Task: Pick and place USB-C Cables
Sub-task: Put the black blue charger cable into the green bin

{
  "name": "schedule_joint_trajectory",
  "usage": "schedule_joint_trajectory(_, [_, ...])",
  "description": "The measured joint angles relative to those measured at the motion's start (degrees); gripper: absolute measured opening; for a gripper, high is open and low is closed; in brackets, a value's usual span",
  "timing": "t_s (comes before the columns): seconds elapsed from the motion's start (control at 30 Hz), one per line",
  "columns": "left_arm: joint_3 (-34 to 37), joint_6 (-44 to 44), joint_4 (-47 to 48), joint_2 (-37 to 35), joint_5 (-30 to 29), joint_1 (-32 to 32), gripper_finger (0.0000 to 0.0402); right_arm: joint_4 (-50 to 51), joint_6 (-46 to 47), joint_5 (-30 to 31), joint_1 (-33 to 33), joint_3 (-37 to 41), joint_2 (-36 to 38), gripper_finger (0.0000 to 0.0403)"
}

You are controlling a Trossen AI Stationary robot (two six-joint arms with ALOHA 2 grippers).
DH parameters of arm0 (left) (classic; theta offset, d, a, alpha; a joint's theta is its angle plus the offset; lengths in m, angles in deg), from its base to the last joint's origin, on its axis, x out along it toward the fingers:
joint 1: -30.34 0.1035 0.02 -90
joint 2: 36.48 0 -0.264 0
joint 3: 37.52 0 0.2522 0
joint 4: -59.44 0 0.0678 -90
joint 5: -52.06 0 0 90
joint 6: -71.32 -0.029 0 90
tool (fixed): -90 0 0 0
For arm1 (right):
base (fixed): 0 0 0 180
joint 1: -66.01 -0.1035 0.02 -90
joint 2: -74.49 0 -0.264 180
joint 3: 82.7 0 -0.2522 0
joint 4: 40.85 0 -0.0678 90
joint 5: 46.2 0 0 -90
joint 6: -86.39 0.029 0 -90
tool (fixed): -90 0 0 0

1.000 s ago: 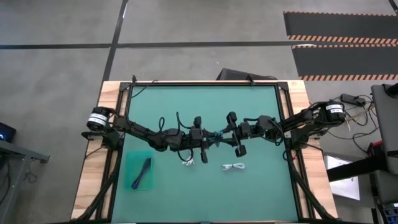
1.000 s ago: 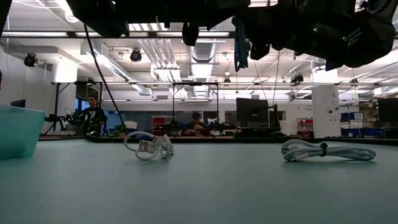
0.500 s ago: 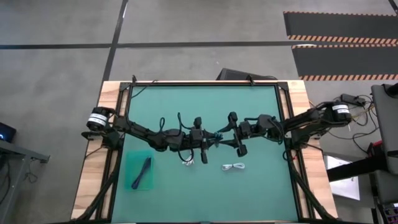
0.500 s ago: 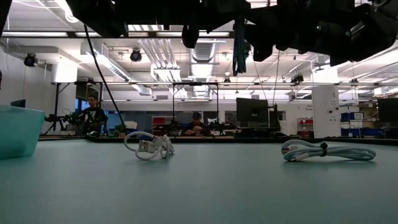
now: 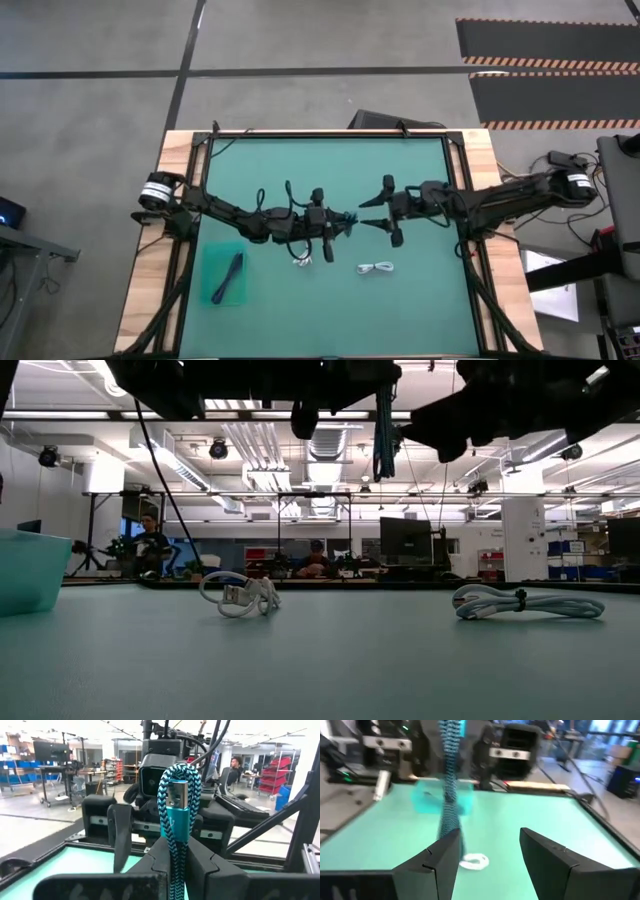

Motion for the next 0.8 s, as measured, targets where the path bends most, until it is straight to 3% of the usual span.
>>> schedule_joint_trajectory(0.27, [-2.23, 7.45, 12.39, -0.95, -5.0, 0.09, 0.0011, 10.49, -4.18, 7.71, 0.0, 0.0, 8.56, 0.0196])
schedule_joint_trajectory(0.47, [-3.2, 14.46, 21.97, -4.0, -5.69, 0.09, 0.0011, 13.06, -6.67, 8.96, 0.0, 0.0, 12.49, 0.0196])
schedule_joint_trajectory(0.8, [-10.21, 30.51, 53.51, -8.97, -12.14, 0.42, 0.0011, 18.58, -7.93, 8.91, 0.0, 0.0, 14.15, 0.0189])
